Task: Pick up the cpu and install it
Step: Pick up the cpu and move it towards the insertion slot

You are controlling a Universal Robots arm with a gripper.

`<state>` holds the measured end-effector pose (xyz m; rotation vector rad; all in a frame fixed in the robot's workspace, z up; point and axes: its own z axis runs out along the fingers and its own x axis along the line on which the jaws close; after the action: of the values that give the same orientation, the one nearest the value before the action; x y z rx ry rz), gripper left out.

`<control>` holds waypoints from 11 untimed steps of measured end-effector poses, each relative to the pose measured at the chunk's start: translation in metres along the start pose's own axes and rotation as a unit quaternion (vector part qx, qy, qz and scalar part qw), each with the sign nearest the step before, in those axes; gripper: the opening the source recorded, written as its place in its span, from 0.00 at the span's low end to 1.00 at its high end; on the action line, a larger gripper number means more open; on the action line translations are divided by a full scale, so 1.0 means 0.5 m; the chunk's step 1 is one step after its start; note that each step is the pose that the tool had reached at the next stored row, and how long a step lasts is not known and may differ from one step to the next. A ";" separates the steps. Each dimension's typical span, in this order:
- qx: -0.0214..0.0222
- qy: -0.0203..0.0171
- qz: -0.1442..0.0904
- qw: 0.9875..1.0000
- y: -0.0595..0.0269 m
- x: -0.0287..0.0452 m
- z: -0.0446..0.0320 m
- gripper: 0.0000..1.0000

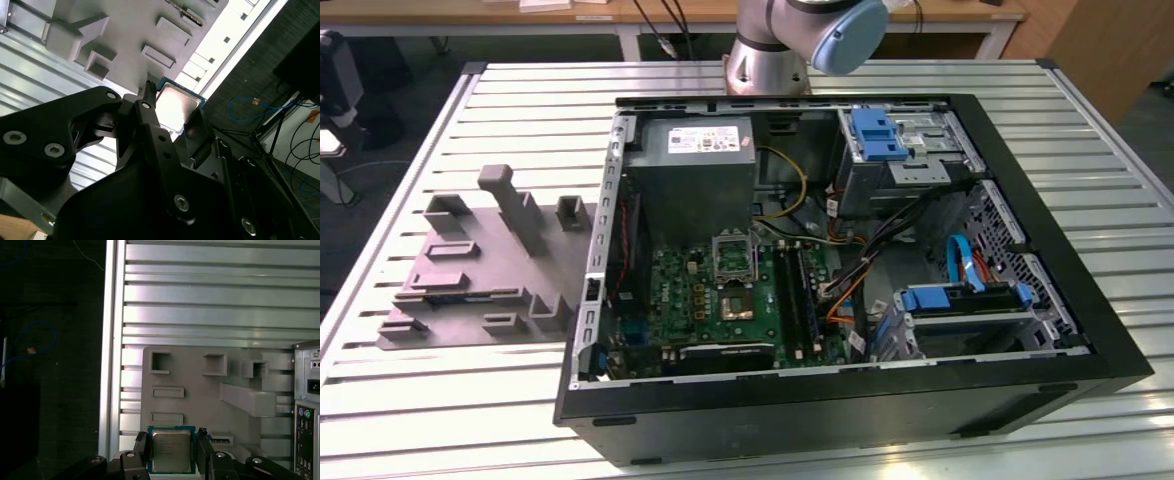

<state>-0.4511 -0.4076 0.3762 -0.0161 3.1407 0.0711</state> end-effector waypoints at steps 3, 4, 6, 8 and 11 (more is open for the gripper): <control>0.000 0.000 0.000 1.000 0.000 0.000 -0.003 0.47; 0.001 0.000 0.000 1.000 0.001 0.000 -0.004 0.47; 0.001 0.000 0.000 1.000 0.001 0.000 -0.007 0.47; 0.001 0.000 0.000 1.000 0.001 0.000 -0.010 0.47; 0.001 0.000 0.000 1.000 0.001 0.000 -0.014 0.47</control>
<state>-0.4511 -0.4072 0.3830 -0.0160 3.1408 0.0678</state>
